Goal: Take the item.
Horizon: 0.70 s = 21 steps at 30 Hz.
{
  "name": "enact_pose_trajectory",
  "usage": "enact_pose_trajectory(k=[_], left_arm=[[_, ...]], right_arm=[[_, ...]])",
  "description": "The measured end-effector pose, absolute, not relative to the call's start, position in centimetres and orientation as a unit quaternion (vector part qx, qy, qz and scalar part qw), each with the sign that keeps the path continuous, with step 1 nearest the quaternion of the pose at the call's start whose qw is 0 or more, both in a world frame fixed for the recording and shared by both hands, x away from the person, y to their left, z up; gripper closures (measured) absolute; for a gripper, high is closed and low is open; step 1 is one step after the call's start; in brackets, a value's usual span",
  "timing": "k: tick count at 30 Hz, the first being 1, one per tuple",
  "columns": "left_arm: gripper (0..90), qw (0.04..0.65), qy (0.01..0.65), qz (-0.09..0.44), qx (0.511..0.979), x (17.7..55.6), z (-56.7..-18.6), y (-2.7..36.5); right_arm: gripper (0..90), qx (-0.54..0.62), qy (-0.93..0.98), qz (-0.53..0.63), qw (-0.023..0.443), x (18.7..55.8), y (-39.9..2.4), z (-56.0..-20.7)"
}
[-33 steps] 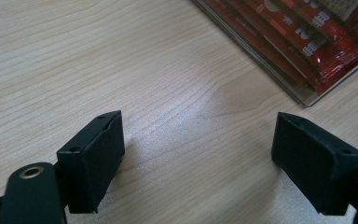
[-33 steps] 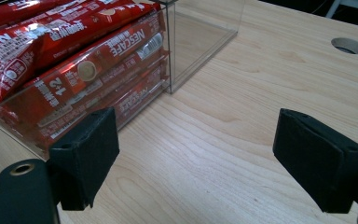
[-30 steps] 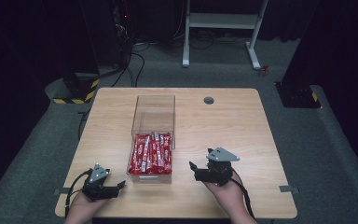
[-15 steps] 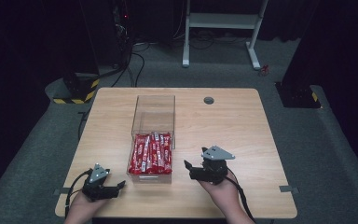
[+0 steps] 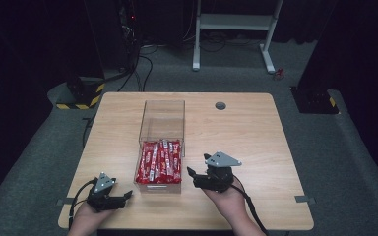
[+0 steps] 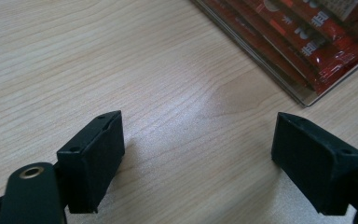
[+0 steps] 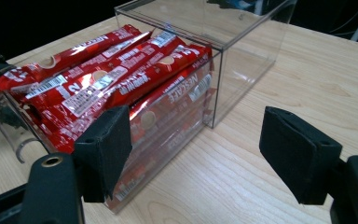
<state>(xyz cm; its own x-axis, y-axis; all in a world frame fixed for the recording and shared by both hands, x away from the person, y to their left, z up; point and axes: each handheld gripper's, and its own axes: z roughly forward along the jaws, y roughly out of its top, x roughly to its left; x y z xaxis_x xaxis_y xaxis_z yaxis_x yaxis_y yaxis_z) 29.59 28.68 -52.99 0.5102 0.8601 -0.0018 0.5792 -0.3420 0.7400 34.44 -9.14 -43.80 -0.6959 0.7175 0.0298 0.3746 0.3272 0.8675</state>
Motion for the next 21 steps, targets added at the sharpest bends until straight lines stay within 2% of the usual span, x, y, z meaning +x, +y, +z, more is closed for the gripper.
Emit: enact_pose_trajectory(k=[21], left_arm=[[17.4,0.352,0.451,0.198,0.796,29.6,-53.0,28.7]], right_arm=[[40.5,0.313,0.813,0.46,0.173,34.1,-5.4,-42.4]])
